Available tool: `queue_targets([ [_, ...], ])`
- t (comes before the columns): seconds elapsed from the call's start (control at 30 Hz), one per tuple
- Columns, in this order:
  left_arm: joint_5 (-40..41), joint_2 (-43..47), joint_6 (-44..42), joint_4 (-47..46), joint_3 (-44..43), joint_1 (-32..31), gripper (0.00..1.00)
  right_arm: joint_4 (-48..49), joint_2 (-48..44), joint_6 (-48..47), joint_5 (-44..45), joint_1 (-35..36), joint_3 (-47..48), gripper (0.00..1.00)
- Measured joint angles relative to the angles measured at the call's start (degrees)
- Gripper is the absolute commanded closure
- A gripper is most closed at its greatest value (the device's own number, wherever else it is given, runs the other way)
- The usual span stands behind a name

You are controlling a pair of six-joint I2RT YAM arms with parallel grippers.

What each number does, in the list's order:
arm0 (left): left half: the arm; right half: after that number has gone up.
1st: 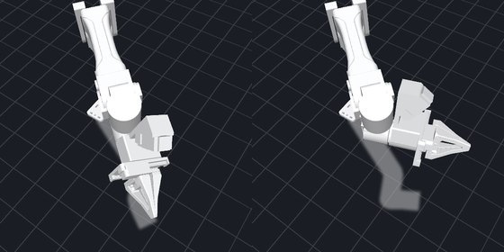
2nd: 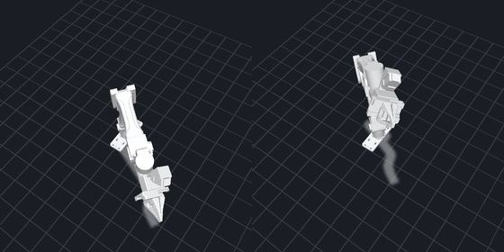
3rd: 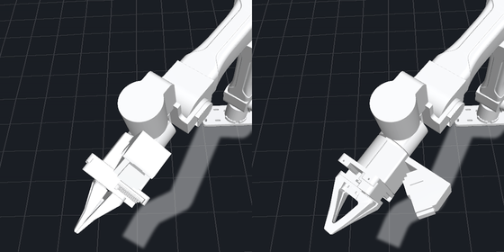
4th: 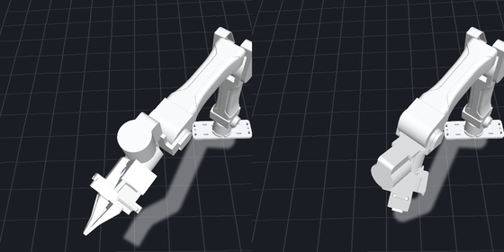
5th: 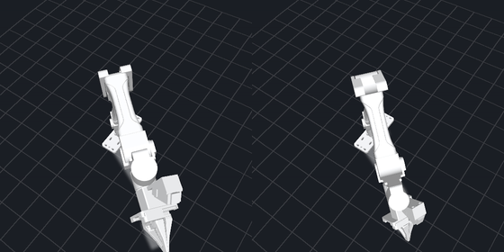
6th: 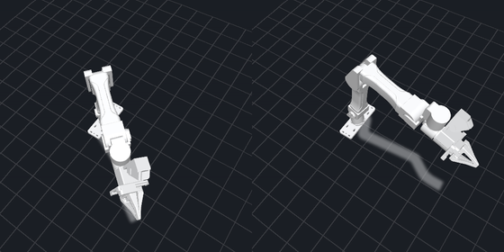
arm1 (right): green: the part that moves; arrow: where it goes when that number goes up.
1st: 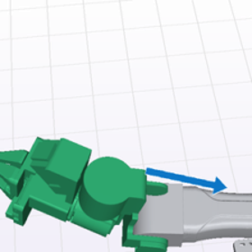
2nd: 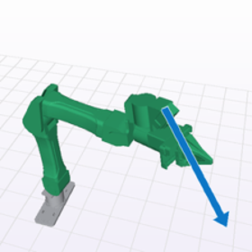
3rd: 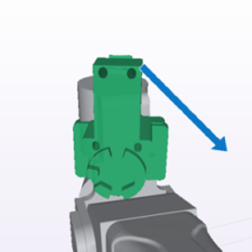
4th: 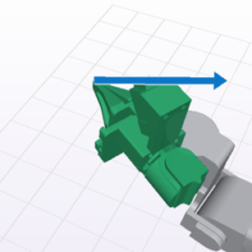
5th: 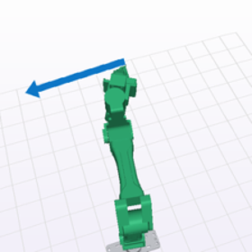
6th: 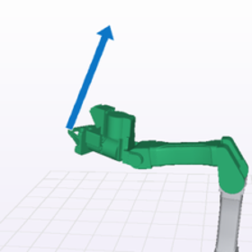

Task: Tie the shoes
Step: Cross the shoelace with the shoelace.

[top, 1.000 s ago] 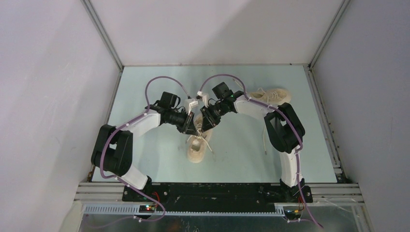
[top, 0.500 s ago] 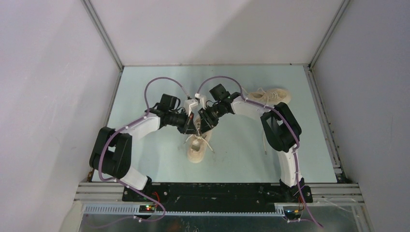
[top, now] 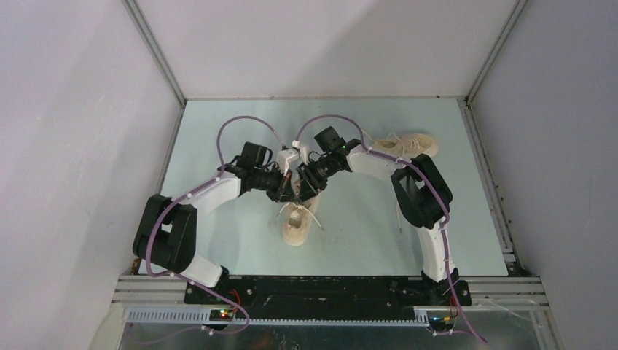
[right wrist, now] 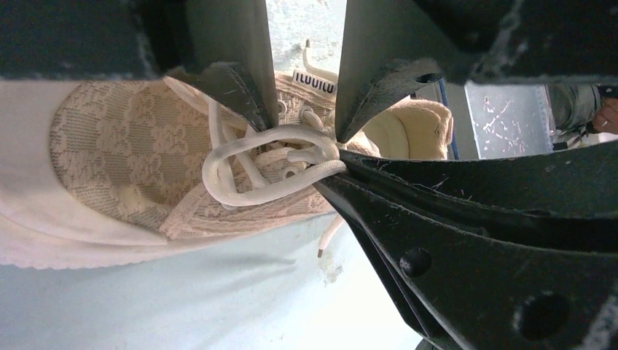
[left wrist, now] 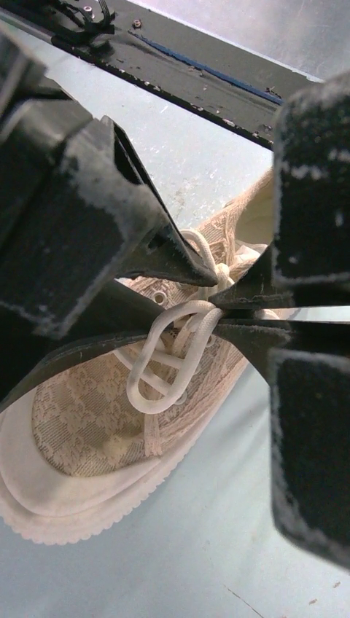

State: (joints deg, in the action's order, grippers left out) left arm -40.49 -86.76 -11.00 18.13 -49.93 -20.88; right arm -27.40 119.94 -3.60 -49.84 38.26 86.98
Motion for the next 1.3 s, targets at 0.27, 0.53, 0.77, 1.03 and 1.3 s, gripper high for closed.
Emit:
queue_targets([
  [0.27, 2.9, 1.3, -0.2, 2.1, 0.0, -0.3, 1.0, 2.2, 0.3, -0.1, -0.8, 0.2, 0.0, 0.61],
  [0.53, 5.0, 1.3, -0.6, 1.7, 0.0, -2.0, 1.0, 3.2, 0.3, -0.2, -1.2, -1.3, 0.1, 0.7],
  [0.77, 8.7, 1.3, -0.6, 1.4, 0.0, -3.9, 1.0, 3.3, 1.0, -1.2, -1.2, -2.2, 0.6, 0.8],
  [1.03, 11.0, 1.6, -0.6, 1.5, 0.0, -4.2, 1.0, 2.3, 2.7, -2.3, -0.1, -0.9, 2.2, 0.81],
  [1.3, 13.0, 3.2, -1.3, 2.4, 0.0, -4.3, 1.0, 1.8, 2.8, -4.0, 0.0, 0.5, 2.9, 0.74],
])
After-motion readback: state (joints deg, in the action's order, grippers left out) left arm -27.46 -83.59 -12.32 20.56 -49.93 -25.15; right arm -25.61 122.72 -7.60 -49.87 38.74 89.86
